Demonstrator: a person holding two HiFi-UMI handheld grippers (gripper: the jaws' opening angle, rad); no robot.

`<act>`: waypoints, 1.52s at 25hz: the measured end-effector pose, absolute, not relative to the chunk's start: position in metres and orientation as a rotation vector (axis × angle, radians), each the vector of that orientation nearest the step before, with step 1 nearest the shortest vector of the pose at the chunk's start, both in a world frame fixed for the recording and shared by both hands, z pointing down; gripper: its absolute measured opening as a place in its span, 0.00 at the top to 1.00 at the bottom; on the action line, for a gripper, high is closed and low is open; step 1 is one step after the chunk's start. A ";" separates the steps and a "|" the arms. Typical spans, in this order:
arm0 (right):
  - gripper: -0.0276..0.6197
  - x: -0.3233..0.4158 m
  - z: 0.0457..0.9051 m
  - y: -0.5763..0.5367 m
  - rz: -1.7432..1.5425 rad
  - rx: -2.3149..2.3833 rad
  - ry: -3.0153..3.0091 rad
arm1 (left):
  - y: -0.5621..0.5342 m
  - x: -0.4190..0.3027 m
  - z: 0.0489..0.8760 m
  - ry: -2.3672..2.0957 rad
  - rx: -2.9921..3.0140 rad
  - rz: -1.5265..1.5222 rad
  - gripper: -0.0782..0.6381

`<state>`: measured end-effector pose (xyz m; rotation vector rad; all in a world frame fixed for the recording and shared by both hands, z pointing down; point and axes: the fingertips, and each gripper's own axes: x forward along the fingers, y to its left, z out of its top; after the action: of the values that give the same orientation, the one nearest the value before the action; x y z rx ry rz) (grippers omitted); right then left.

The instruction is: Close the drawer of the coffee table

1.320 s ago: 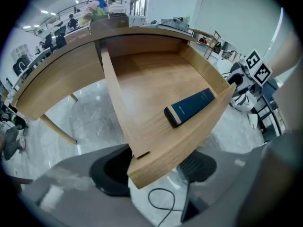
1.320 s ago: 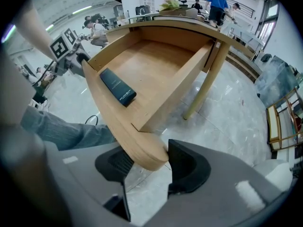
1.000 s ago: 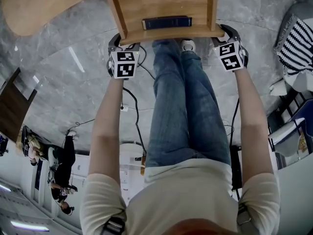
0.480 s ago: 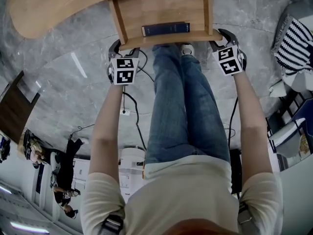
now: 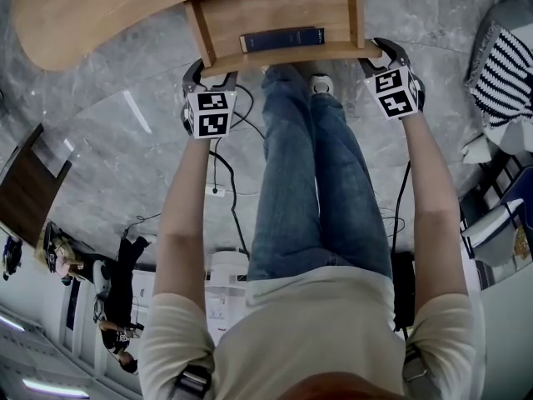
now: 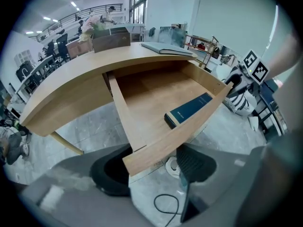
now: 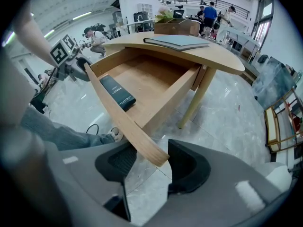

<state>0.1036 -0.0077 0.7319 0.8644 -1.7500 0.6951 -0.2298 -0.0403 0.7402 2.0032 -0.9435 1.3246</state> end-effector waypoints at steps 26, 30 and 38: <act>0.64 0.111 0.733 -0.097 0.652 0.897 -1.763 | -0.128 -0.223 0.742 -1.007 2.048 1.286 0.48; 0.64 0.113 0.732 -0.111 0.644 0.901 -1.762 | -0.142 -0.221 0.741 -1.012 2.042 1.281 0.48; 0.64 0.115 0.731 -0.131 0.639 0.912 -1.760 | -0.166 -0.216 0.735 -1.020 2.063 1.278 0.48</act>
<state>0.1150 -0.1314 0.7306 0.9118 -1.7603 0.6387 -0.2157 -0.1661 0.7353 2.0627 -1.0203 1.2784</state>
